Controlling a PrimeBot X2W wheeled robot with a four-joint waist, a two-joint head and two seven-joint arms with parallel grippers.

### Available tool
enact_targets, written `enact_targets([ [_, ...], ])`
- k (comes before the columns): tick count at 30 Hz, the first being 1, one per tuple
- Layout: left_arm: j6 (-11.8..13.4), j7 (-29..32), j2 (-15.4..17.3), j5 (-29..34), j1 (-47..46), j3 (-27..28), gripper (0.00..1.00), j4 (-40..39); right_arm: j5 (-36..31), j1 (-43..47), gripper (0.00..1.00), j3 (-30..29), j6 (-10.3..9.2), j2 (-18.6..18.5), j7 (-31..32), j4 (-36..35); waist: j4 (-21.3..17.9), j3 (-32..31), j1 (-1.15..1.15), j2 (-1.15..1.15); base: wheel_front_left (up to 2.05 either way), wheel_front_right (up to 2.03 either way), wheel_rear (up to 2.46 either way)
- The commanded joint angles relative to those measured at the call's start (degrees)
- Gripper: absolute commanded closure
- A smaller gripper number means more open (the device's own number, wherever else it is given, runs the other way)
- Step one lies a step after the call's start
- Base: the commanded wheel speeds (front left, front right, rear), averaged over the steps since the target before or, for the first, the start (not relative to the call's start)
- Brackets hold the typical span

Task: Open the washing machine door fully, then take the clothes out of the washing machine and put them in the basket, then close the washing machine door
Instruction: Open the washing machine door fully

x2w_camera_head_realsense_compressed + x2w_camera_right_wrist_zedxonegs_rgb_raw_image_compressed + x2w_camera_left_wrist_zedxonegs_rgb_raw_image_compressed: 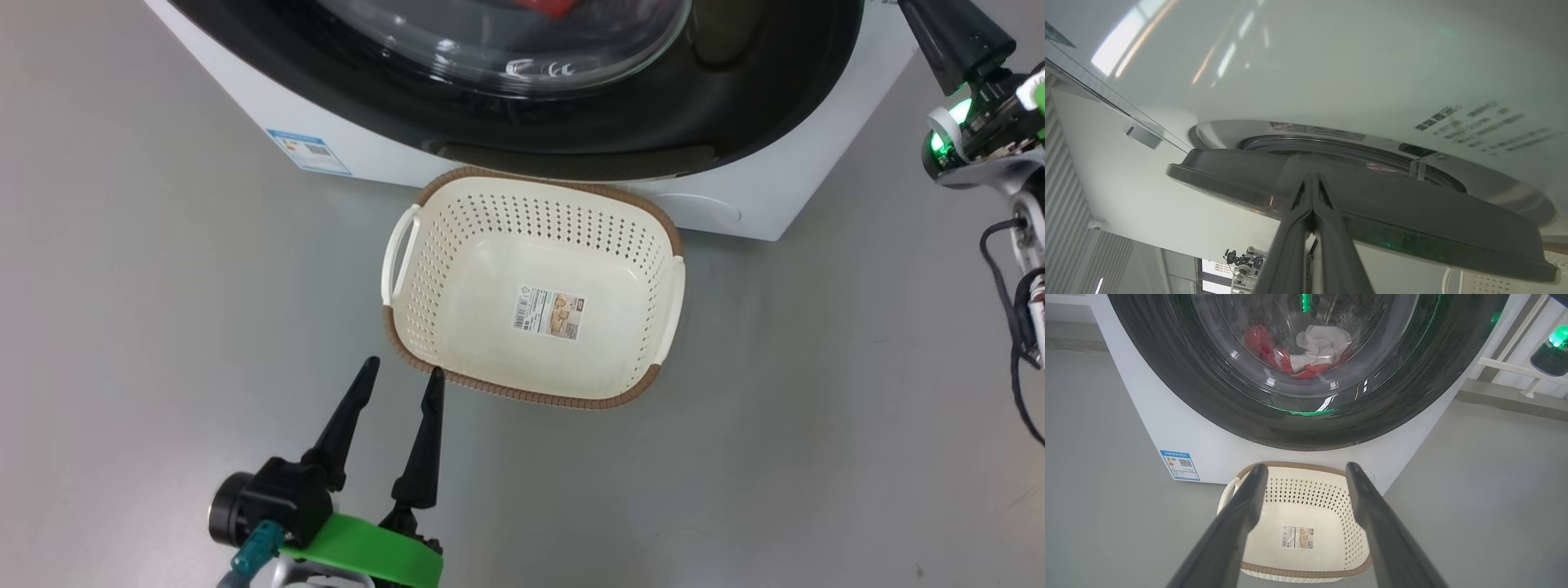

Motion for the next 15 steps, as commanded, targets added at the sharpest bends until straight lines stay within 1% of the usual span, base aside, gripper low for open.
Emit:
enact_targets([
  [1, 0.49, -0.7, 0.58, -0.76, -1.68, 1.3, 0.0, -1.1, 0.27, -2.06, 1.0, 0.13, 0.02, -0.36, 1.8, -0.46, 0.37, 0.72, 0.0, 0.0, 0.0, 0.0, 0.0],
  [8, 0.92, -0.7, 0.58, -1.53, -2.97, -0.21, 0.0, -0.91, -2.75, -5.99, 1.0, 0.2, 0.02, -0.67, 4.91, 3.16, 1.05, 1.97, 0.0, 0.0, 0.0, 0.0, 0.0],
  [15, 1.37, -0.7, 0.58, -2.23, -3.71, -1.02, 0.0, -1.07, -4.22, -7.55, 1.0, 0.2, 0.02, 0.13, 7.39, 4.1, 1.27, 2.27, 0.0, 0.0, 0.0, 0.0, 0.0],
])
